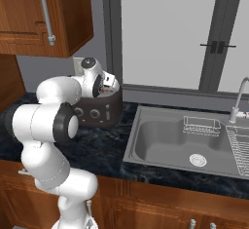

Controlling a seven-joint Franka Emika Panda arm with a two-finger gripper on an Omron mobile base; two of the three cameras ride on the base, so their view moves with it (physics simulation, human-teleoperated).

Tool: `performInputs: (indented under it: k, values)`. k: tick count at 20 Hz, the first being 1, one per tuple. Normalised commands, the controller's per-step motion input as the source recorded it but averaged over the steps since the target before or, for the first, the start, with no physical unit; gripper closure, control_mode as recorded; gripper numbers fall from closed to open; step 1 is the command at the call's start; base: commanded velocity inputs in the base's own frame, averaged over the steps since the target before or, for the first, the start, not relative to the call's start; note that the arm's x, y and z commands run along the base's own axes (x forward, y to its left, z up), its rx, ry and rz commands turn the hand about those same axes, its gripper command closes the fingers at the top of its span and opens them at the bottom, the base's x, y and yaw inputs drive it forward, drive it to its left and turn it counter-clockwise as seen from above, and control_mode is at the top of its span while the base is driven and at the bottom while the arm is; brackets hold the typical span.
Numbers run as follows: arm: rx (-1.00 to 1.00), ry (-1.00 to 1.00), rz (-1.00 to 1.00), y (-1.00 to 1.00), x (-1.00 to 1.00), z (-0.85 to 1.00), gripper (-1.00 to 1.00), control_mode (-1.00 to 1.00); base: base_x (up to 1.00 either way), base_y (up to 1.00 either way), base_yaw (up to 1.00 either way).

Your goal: Start the toaster. Once the lever pops up, take the bread to the plate on the dining counter.

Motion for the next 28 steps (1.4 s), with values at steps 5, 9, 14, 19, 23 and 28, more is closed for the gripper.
performInputs:
  k: [5,9,14,19,23,28]
  values:
    - [0.00,0.03,0.00,0.00,0.07,-0.06,-1.00,-1.00,0.00,0.00,0.00]
    - [0.00,0.06,0.00,0.00,0.08,-0.11,-1.00,-1.00,0.00,0.00,0.00]
    - [0.00,0.07,0.00,0.00,0.05,-0.10,-1.00,-1.00,0.00,0.00,0.00]
    - [0.00,0.08,0.00,0.00,0.03,-0.11,-1.00,-1.00,0.00,0.00,0.00]
    - [0.00,0.09,0.00,0.00,0.03,-0.13,-1.00,-1.00,0.00,0.00,0.00]
    - [0.00,0.08,0.00,0.00,0.04,-0.15,-1.00,-1.00,0.00,0.00,0.00]
